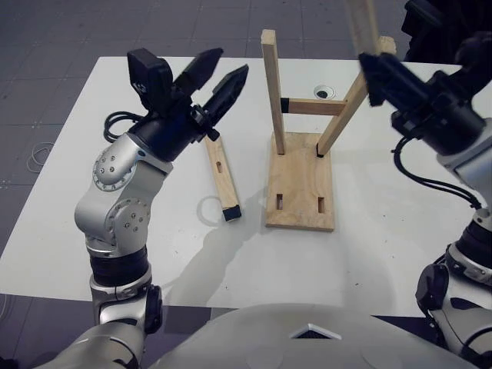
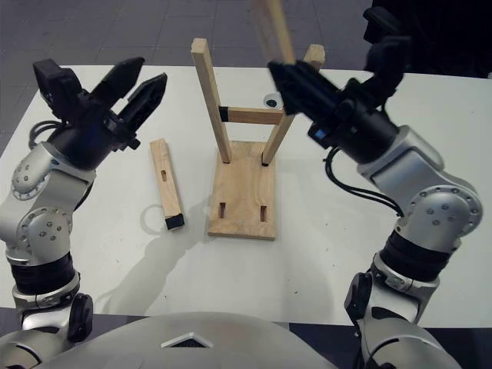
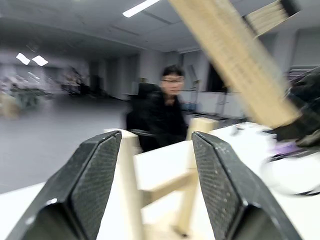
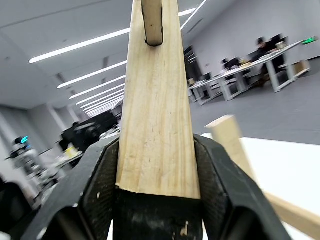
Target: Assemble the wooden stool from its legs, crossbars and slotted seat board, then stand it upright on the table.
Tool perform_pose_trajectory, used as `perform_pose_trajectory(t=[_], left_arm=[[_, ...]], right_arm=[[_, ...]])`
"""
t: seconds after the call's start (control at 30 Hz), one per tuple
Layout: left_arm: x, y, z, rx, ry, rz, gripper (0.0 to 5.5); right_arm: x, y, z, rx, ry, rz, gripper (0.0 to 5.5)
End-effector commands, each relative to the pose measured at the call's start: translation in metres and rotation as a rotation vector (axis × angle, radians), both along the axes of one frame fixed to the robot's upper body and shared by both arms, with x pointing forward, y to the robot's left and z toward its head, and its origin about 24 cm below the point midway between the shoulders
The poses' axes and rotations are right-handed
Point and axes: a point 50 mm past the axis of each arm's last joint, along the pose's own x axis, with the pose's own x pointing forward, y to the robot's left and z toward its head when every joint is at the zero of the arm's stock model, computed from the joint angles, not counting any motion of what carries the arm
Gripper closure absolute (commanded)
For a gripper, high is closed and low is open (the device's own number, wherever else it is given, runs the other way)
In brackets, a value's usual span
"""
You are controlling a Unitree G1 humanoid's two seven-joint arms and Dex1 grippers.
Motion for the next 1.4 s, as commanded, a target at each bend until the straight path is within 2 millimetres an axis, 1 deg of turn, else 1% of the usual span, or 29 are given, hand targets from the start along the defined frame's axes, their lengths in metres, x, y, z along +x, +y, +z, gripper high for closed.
perform_pose_trajectory(t=[0.03,0.13,0.23,0.3,0.4,0.5,0.57,0.7,0.93,1.23,1.33,1.4], left_arm=[[-0.010,-0.006,-0.006,-0.175,0.162,-0.098,2.90],[-0.023,-0.009,-0.010,-0.307,0.268,-0.167,2.90],[-0.033,-0.009,-0.010,-0.416,0.337,-0.251,2.90],[-0.037,-0.008,-0.010,-0.444,0.367,-0.295,2.90],[-0.037,-0.007,-0.007,-0.484,0.387,-0.308,2.90],[-0.035,-0.011,-0.008,-0.471,0.413,-0.326,2.90],[-0.034,-0.016,-0.009,-0.451,0.425,-0.345,2.55],[-0.033,-0.024,-0.007,-0.437,0.424,-0.387,2.04],[-0.032,-0.027,-0.003,-0.468,0.422,-0.424,1.09],[-0.027,-0.040,-0.005,-0.482,0.449,-0.476,1.09],[-0.025,-0.040,-0.003,-0.497,0.445,-0.483,1.09],[-0.023,-0.036,-0.001,-0.516,0.438,-0.472,1.09]], right_arm=[[-0.001,0.009,-0.009,0.009,-0.009,0.087,3.46],[-0.003,0.008,-0.015,0.046,0.010,0.121,3.46],[-0.006,0.011,-0.020,0.083,0.036,0.182,3.46],[-0.007,0.012,-0.021,0.095,0.046,0.219,3.46],[-0.009,0.013,-0.021,0.115,0.063,0.270,3.46],[-0.013,0.017,-0.020,0.144,0.077,0.334,3.46],[-0.013,0.022,-0.018,0.157,0.080,0.363,3.46],[-0.012,0.027,-0.016,0.164,0.080,0.386,3.46],[-0.014,0.031,-0.015,0.159,0.079,0.411,3.46],[-0.021,0.035,-0.018,0.140,0.078,0.462,3.46],[-0.024,0.035,-0.021,0.123,0.086,0.459,3.46],[-0.025,0.034,-0.023,0.114,0.089,0.455,3.46]])
